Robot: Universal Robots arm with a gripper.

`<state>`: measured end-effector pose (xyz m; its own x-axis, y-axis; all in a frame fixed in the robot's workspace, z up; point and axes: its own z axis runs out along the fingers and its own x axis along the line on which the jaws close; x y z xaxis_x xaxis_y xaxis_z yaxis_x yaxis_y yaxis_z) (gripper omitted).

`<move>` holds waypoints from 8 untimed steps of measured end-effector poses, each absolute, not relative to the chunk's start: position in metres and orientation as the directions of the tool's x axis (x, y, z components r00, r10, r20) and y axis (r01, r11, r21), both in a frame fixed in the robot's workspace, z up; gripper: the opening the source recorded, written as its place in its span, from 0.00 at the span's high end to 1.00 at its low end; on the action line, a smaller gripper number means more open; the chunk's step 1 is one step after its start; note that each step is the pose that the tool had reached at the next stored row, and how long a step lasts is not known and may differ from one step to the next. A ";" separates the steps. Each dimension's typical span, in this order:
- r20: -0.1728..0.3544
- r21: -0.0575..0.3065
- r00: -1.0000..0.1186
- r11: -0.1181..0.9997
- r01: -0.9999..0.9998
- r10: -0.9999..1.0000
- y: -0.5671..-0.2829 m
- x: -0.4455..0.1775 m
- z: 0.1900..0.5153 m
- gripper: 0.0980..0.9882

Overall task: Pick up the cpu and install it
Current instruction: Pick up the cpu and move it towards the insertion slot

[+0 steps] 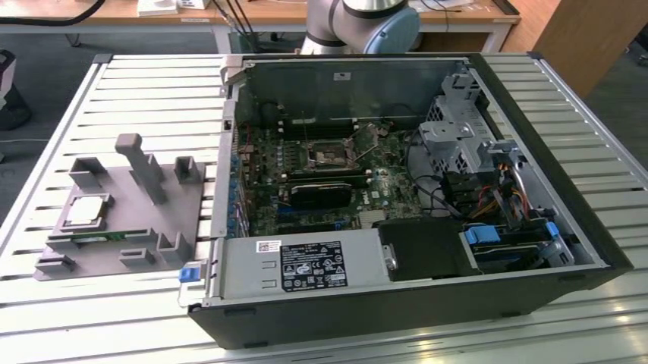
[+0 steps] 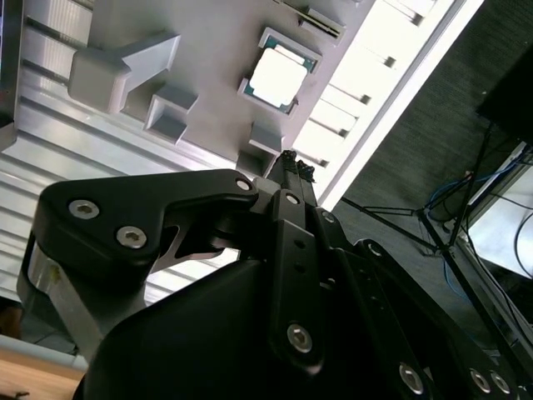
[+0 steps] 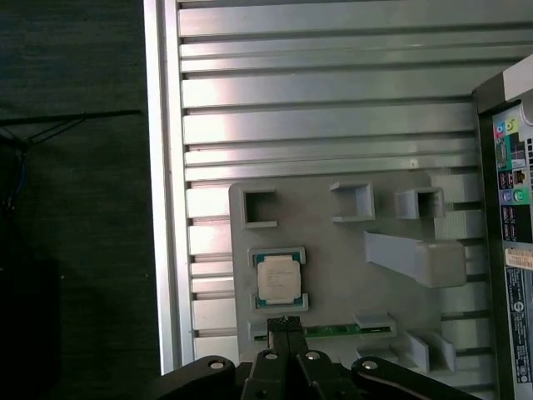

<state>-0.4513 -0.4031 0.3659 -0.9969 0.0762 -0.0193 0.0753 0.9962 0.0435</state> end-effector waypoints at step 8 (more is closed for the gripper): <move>-0.019 0.043 -0.997 0.996 0.075 0.076 -0.403 -0.451 0.362 0.99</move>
<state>-0.4513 -0.4031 0.3618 -0.9969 0.0762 -0.0188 0.0753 0.9962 0.0435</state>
